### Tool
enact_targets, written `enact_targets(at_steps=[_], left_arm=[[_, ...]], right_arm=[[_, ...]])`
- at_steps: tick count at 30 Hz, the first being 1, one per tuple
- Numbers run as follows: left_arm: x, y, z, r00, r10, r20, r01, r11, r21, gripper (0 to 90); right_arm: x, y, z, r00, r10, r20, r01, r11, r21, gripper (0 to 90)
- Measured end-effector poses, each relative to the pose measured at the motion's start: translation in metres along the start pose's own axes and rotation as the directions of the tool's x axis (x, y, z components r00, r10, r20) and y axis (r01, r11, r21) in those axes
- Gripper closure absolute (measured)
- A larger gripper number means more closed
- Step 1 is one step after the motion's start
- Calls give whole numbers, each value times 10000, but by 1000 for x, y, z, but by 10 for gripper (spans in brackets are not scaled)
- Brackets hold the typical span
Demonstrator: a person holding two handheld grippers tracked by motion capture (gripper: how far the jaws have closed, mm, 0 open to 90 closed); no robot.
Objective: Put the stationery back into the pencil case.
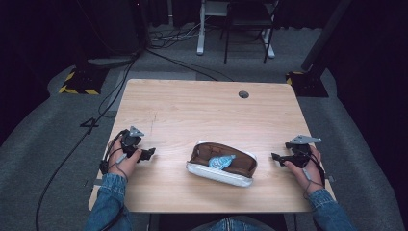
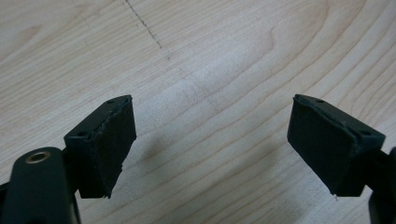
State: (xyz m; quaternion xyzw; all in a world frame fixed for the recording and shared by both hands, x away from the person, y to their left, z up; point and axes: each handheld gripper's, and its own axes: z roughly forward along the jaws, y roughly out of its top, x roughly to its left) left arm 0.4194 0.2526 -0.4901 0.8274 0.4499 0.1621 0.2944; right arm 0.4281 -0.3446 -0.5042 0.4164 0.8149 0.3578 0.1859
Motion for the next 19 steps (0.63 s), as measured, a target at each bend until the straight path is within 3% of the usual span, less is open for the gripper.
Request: enact_targets(at_steps=[6,13,14,19], left_arm=[[-1,-4,8,9990,76,433,-65,9997,-246,159],[-2,-6,15,9993,-44,360,68,9978,-665,113],[-2,-5,15,9995,-104,295,122,9981,-609,72],[-3,-5,16,9996,-126,243,139,9984,-557,47]], right_arm=[[0,0,0,10000,-9,-9,9,10000,-1,160],[0,0,0,10000,-5,-21,5,10000,4,160],[0,0,0,10000,-4,-24,4,10000,5,160],[0,0,0,10000,-18,-36,18,10000,10,160]])
